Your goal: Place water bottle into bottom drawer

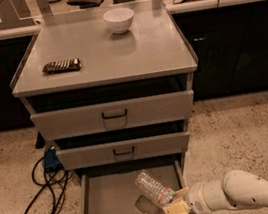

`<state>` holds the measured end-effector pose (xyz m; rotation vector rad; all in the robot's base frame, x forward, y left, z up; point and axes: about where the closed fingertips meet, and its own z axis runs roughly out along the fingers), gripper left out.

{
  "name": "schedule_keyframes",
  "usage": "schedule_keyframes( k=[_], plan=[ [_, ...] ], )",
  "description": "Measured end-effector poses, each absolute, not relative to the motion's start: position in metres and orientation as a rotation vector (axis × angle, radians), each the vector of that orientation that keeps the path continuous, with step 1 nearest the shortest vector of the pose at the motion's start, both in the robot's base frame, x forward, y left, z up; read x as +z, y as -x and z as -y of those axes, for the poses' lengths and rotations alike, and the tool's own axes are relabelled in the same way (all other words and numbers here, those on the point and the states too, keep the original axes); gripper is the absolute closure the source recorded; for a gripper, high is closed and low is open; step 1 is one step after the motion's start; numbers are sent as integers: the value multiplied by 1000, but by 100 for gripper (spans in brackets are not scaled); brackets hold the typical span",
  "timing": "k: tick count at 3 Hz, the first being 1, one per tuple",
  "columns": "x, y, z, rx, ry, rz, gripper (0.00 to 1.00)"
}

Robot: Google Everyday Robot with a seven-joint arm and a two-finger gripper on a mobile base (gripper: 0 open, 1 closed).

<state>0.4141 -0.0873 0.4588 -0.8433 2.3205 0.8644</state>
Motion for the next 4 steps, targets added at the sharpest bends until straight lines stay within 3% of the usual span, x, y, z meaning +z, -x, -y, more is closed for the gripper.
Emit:
schedule_keyframes(
  k=[2, 4],
  plan=[
    [446, -420, 86, 903, 842, -2291, 100],
    [353, -507, 52, 1016, 828, -2130, 100]
  ],
)
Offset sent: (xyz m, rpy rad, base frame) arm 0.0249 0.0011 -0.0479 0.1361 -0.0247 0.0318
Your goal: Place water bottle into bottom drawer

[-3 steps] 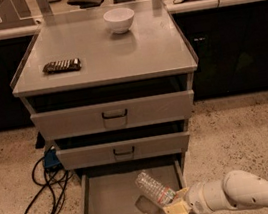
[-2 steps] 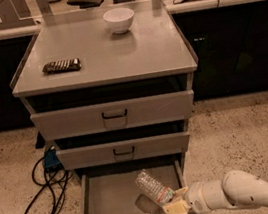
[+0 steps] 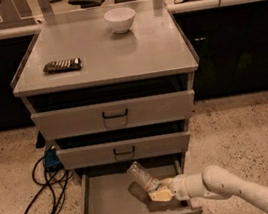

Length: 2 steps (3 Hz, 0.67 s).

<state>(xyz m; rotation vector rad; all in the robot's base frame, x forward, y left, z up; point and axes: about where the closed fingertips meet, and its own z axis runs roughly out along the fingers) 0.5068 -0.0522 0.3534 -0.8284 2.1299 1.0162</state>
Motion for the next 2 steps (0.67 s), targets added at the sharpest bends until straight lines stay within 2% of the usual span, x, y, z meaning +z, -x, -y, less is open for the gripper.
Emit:
schedule_keyframes(
  k=[2],
  plan=[
    [326, -522, 59, 1028, 739, -2139, 100]
  ],
)
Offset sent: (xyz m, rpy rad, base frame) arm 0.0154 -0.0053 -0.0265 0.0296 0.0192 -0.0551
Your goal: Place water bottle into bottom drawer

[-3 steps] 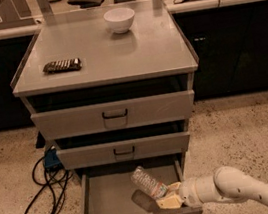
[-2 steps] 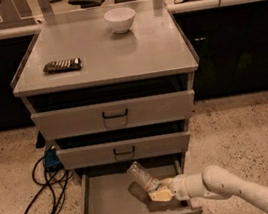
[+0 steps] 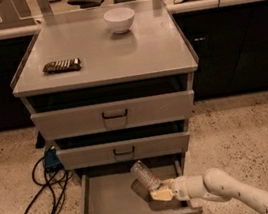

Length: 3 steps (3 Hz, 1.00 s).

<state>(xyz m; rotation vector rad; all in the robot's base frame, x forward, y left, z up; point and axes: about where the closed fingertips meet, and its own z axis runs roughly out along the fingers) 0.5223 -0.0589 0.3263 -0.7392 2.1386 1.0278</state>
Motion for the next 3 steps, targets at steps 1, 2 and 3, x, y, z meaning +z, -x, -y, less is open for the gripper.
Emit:
schedule_keyframes(
  k=[1, 2, 3],
  plan=[
    [296, -530, 50, 1053, 754, -2153, 100],
    [245, -553, 45, 1081, 734, -2213, 100],
    [247, -587, 65, 1016, 696, -2203, 100]
  ],
)
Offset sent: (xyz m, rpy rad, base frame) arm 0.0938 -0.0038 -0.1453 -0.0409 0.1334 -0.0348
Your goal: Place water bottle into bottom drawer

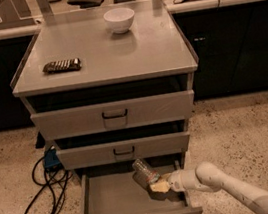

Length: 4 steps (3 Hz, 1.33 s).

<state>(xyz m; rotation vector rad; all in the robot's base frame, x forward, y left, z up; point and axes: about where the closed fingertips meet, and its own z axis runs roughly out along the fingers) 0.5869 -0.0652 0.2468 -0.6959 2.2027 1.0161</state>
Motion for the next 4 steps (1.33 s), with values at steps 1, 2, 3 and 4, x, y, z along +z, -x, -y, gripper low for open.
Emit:
schedule_keyframes(
  k=[1, 2, 3, 4],
  plan=[
    [247, -587, 65, 1015, 696, -2203, 100],
    [228, -600, 70, 921, 743, -2248, 100],
    [148, -634, 89, 806, 793, -2392, 100],
    [149, -645, 97, 785, 778, -2386, 100]
  ],
)
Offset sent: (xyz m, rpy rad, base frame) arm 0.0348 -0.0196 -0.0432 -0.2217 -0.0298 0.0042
